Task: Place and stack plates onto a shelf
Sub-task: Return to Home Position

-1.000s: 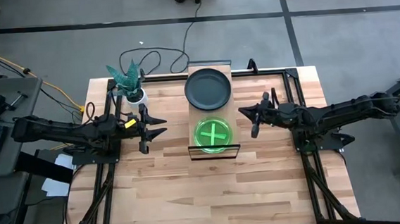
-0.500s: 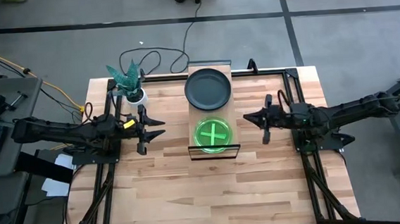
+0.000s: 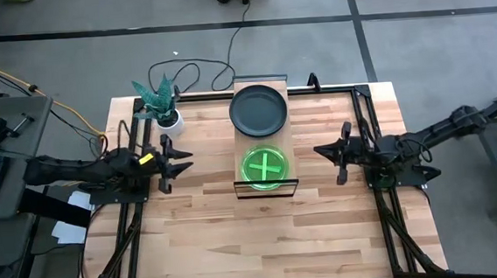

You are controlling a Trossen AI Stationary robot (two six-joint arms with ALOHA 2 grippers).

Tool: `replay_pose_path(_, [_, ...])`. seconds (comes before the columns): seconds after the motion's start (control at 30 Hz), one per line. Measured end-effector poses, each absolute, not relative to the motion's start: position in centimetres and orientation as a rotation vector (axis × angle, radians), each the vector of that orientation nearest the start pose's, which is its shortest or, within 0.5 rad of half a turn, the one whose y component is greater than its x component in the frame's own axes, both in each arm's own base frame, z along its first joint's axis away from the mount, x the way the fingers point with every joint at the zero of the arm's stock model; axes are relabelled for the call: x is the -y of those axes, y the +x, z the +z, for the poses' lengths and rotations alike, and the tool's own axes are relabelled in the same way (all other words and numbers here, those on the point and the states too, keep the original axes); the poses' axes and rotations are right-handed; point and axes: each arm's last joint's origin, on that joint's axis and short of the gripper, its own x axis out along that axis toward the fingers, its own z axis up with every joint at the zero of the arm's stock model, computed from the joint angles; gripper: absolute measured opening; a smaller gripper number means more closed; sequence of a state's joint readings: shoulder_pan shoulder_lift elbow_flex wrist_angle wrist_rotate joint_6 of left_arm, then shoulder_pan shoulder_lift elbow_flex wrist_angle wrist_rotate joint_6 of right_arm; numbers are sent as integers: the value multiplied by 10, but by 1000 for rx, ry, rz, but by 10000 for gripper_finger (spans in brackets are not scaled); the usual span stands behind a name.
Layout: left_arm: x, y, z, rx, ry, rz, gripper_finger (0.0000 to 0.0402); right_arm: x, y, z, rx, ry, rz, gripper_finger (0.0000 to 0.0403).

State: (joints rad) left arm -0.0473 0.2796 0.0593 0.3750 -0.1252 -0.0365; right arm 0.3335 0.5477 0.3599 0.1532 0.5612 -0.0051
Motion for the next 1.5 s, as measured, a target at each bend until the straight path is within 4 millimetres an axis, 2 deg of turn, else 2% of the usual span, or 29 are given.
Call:
replay_pose_path(0.1, [2,108,187,173,-66,65,122,-33,135,251,-32,-21,-223,0])
replay_pose_path(0.3, [2,101,170,32,-77,52,122,-37,134,251,-30,-15,-220,0])
replay_pose_path(0.57, [2,97,169,33,-52,59,116,-41,132,242,-105,19,-191,0])
replay_pose_path(0.67, [2,98,169,24,-42,62,88,-41,132,226,-129,37,-195,0])
replay_pose_path(0.8, [1,98,169,27,-27,66,16,-39,129,189,-140,70,-215,0])
replay_pose_path(0.93, [1,98,169,28,-24,75,6,-32,121,167,-107,133,-252,0])
replay_pose_path(1.2, [1,98,169,30,-26,87,2,-17,115,172,34,103,-157,0])
replay_pose_path(1.5, [1,98,169,29,-18,83,2,-3,113,164,-49,96,-122,0])
